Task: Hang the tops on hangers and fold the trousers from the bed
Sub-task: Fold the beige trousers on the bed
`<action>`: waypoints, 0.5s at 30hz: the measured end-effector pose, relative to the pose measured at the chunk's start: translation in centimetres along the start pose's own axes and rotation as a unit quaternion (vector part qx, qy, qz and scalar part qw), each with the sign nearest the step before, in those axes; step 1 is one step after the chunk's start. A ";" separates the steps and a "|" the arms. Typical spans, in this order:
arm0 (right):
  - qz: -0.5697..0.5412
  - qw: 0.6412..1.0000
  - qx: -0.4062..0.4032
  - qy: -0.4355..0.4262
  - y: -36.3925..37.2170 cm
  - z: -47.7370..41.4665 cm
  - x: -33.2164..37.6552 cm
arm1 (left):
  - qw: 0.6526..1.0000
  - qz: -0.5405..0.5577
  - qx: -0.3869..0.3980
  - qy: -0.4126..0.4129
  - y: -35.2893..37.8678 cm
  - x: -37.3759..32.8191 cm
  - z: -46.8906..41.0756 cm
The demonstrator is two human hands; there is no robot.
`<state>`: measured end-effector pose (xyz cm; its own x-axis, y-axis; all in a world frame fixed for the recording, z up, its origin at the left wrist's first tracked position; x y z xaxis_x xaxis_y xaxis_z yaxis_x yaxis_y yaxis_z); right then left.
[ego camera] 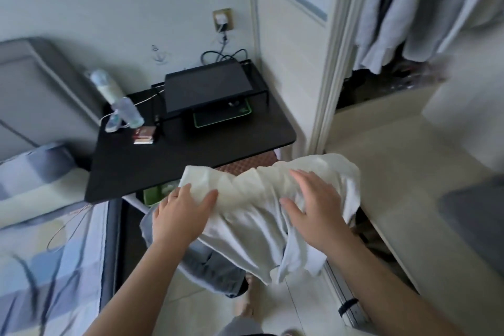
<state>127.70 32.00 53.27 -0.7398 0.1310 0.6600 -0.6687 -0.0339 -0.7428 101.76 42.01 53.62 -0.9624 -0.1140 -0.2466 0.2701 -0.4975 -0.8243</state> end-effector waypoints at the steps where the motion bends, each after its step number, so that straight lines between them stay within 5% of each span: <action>1: 0.020 1.000 0.021 0.002 0.6 -0.7 0.5 | 0.999 0.015 0.008 -0.036 -0.5 0.7 -0.5; 4: 0.073 0.995 0.067 0.001 2.2 -3.1 2.2 | 0.992 0.070 0.065 -0.088 -2.0 1.7 -2.0; 9: 0.090 0.992 0.070 0.045 3.7 -6.6 4.1 | 0.970 0.240 0.037 0.018 -3.1 0.1 -3.4; 12: 0.056 0.995 0.046 0.071 4.0 -7.6 4.7 | 0.913 0.405 0.019 0.041 -3.4 0.1 -3.0; 15: 0.040 0.997 -0.004 0.063 3.8 -7.6 5.6 | 0.817 0.573 0.042 0.053 -3.8 0.9 -1.7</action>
<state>121.55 40.14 53.27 -0.7745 0.2526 0.5800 -0.6076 -0.0422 -0.7931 99.94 45.27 55.63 -0.0707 -0.4726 -0.8784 0.9847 -0.1739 0.0143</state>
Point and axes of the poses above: each hand's wrist, its own z-axis away from the middle knuckle, its own y-axis out of the palm, x = y × z, the point moved 2 cm from there along -z, towards the middle knuckle, and after that the axes turned 15 degrees about x, right-handed, at the moved point
